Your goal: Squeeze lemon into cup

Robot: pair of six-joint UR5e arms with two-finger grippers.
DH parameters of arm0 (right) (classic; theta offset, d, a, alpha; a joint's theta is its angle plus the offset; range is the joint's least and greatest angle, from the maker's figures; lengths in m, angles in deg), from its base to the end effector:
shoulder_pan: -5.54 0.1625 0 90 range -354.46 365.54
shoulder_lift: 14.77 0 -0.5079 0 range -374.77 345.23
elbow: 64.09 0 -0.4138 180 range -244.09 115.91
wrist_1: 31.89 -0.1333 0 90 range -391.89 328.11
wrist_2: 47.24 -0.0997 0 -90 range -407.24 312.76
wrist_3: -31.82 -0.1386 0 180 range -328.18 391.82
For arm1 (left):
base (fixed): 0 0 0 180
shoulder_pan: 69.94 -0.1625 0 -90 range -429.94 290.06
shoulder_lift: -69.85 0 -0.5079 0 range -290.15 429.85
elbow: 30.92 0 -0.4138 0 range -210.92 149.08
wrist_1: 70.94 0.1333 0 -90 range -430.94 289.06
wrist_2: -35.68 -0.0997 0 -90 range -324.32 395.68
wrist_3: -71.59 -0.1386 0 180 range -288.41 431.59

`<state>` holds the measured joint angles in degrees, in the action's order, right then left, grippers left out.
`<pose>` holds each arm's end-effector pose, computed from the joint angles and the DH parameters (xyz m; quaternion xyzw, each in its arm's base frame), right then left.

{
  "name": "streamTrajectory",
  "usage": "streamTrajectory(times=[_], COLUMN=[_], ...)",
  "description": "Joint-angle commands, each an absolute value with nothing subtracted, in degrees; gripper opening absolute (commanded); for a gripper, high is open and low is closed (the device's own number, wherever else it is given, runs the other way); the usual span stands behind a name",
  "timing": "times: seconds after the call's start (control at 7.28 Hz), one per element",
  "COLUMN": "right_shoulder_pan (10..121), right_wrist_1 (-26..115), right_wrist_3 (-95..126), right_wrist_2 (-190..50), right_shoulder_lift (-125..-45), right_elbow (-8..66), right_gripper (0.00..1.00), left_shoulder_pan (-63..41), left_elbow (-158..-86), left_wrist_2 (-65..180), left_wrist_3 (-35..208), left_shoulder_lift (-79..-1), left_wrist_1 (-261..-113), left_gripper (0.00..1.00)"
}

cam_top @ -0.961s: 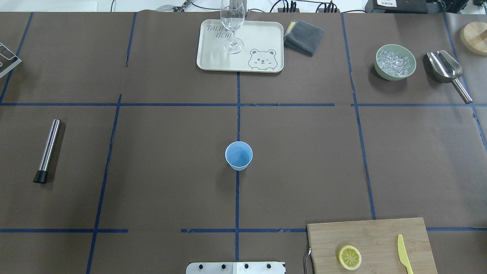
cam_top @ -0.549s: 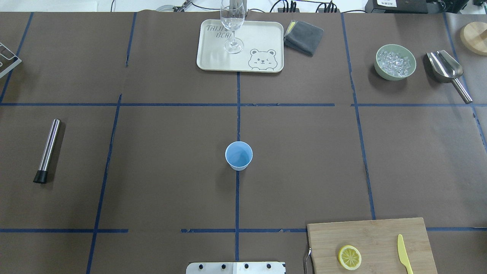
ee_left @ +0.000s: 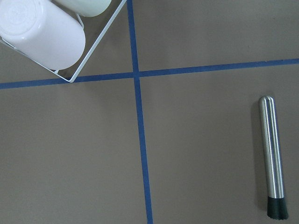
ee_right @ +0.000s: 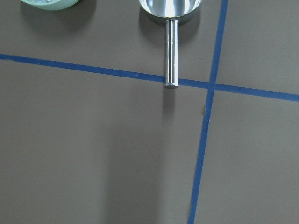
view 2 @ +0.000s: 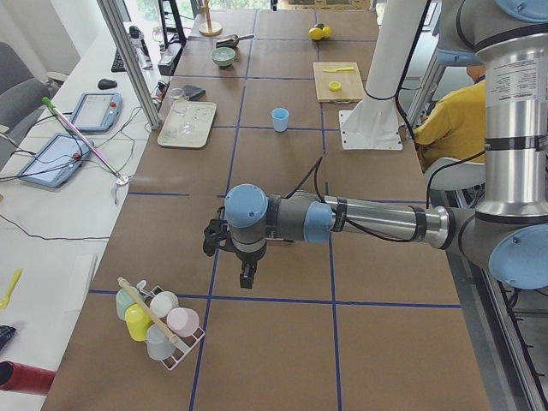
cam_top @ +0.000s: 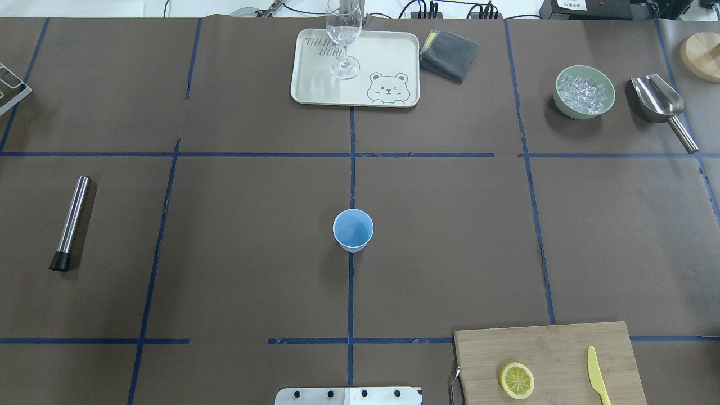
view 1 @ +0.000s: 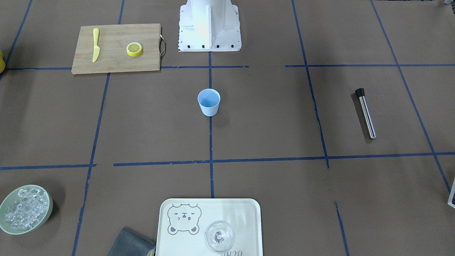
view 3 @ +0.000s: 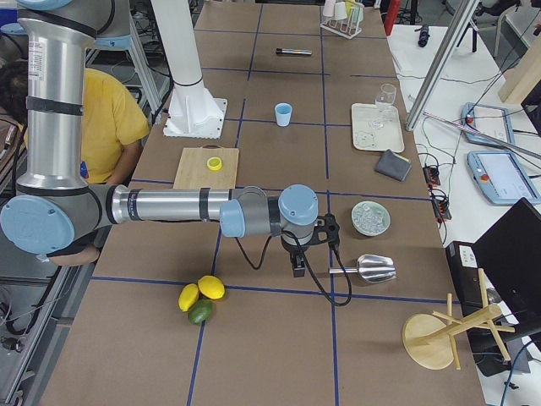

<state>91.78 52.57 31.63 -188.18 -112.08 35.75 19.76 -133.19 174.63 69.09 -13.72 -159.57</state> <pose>-0.0045 -0.4604 0.7205 0.0487 -0.4309 -0.0583 0.8992 -0.0264 -0.4614 0.7081 0.0434 0.4132 0.0384 0.9088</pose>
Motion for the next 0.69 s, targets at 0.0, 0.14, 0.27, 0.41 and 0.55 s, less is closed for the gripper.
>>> streamTrajectory(times=[0.0,0.14,0.27,0.41,0.55], right_shoulder_pan=[85.1,80.7,74.6,66.6,59.6], right_wrist_1=[51.2,43.9,32.7,20.9,15.7], right_wrist_3=[18.8,7.9,-1.9,-17.4,-27.1], right_wrist_2=[-188.8,-188.8,-188.4,-183.1,-176.5], right_shoulder_lift=[-113.8,-114.8,-117.4,-117.7,-118.3], right_elbow=[39.3,40.6,41.1,41.3,43.4], right_gripper=[1.0,1.0,1.0,1.0,1.0], left_shoulder_pan=[19.7,19.7,19.7,19.7,19.5], left_elbow=[-133.6,-133.9,-133.4,-133.6,-133.8], left_wrist_2=[174.9,175.0,175.0,175.0,175.3], left_wrist_3=[69.1,69.1,69.2,69.2,69.2], left_shoulder_lift=[-13.7,-13.8,-13.7,-13.7,-13.7], left_wrist_1=[-159.7,-160.8,-164.4,-166.6,-166.7], left_gripper=[1.0,1.0,1.0,1.0,1.0])
